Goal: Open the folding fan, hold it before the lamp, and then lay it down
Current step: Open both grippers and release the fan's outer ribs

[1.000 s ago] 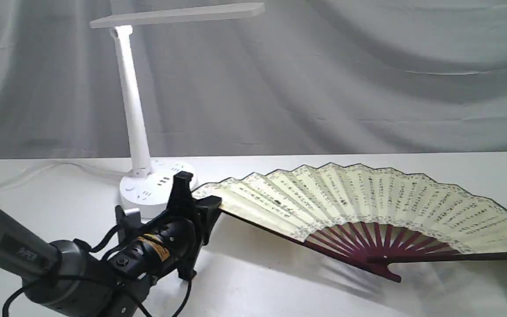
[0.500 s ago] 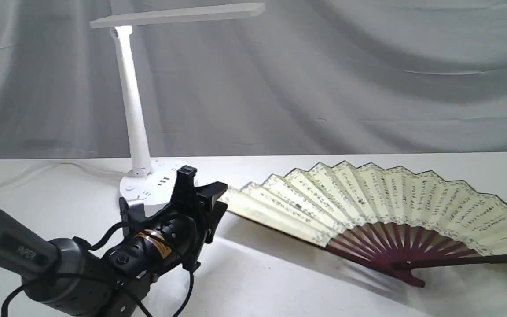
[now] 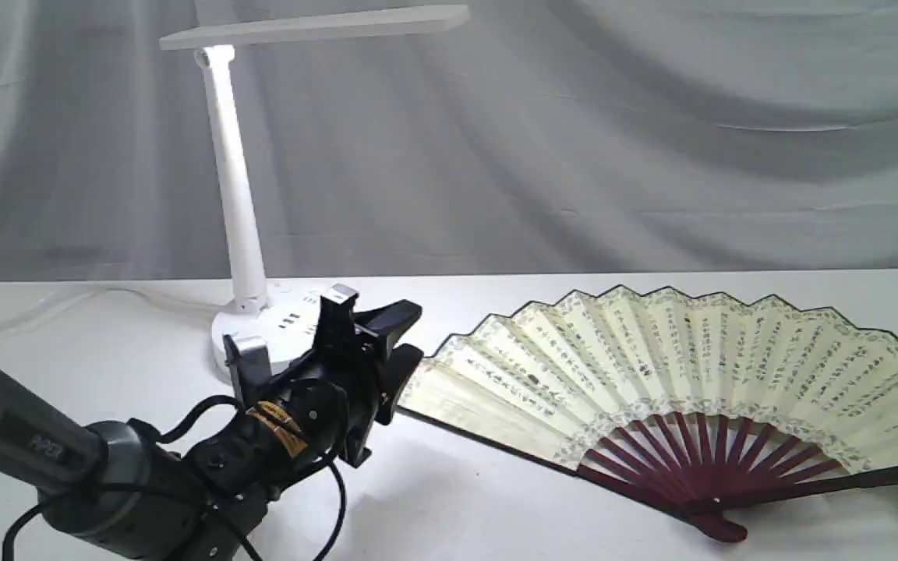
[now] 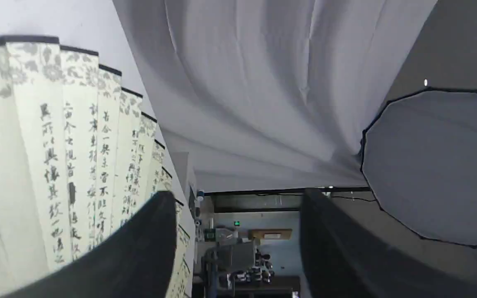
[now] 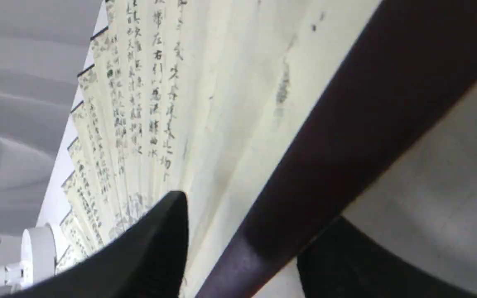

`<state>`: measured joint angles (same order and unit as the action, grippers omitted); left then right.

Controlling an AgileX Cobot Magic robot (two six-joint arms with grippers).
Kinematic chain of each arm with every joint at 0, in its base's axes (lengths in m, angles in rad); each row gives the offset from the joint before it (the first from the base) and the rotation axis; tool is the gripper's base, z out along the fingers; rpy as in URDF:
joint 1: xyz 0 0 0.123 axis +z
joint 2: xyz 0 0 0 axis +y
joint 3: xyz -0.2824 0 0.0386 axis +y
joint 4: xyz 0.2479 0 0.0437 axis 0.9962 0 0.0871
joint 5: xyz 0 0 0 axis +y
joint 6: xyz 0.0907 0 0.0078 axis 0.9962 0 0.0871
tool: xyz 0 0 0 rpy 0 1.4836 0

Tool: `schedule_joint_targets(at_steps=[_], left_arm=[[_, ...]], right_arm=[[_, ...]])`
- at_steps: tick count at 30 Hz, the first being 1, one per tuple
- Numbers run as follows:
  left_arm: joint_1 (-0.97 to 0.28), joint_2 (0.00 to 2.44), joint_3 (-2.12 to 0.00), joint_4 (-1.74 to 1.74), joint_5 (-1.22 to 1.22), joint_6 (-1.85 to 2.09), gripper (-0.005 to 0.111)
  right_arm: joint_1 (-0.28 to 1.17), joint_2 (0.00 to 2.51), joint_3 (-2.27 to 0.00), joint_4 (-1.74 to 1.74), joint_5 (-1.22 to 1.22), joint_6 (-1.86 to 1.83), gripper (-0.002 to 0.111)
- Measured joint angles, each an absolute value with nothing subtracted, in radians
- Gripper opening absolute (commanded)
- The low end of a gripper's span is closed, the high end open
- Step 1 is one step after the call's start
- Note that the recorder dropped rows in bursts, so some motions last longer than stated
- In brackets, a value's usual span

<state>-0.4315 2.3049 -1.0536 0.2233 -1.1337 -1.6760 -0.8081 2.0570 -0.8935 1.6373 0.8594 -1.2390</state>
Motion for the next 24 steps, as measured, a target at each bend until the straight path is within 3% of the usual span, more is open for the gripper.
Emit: schedule_joint_targets(at_steps=[10, 17, 24], left_arm=[[-0.419, 2.254, -1.057, 0.315, -1.086, -1.764, 0.045], [-0.419, 2.200, -1.075, 0.414, -1.002, -1.754, 0.045], [-0.419, 2.180, -1.075, 0.472, -0.879, -1.752, 0.045]], right_arm=[[-0.808, 1.899, -0.892, 1.530, 0.893, -1.145, 0.041], [-0.808, 1.802, -0.892, 1.405, 0.703, -1.089, 0.041], [-0.808, 1.798, -0.892, 1.353, 0.637, -1.069, 0.049]])
